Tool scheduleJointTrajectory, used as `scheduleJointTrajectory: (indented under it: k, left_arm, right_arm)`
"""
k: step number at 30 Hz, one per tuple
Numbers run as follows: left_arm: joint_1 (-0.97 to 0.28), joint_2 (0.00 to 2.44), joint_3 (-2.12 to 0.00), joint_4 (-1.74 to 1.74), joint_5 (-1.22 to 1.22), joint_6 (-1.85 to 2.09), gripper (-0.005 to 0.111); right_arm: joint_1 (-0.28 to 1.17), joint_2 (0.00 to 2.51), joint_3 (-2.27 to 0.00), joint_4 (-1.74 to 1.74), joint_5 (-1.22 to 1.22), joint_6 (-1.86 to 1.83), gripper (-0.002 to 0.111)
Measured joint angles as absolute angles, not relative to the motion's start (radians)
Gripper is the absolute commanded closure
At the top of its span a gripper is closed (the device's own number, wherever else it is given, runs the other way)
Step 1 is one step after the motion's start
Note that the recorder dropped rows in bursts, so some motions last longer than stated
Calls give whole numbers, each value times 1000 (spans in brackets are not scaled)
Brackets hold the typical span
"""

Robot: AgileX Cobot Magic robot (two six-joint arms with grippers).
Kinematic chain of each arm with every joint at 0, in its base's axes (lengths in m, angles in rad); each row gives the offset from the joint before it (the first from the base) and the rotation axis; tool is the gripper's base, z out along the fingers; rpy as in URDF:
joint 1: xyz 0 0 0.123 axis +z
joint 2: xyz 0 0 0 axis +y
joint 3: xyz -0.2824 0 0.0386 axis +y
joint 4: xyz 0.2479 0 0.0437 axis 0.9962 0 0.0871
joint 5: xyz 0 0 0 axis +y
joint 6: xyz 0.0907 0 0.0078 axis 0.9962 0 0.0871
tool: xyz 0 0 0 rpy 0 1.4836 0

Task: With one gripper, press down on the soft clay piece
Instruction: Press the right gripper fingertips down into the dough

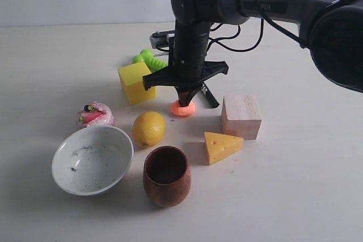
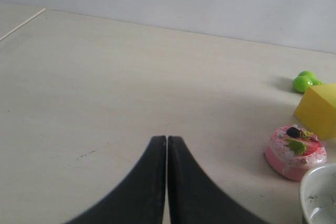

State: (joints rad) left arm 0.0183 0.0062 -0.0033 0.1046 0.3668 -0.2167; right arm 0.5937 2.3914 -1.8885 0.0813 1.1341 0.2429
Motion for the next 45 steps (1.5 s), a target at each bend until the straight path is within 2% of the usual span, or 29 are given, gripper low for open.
scheduleJointTrajectory:
  k: [45]
  left_arm:
    - [18, 6, -3, 105, 367, -217, 103]
  right_arm:
    - [609, 2417, -1897, 76, 1154, 258, 108]
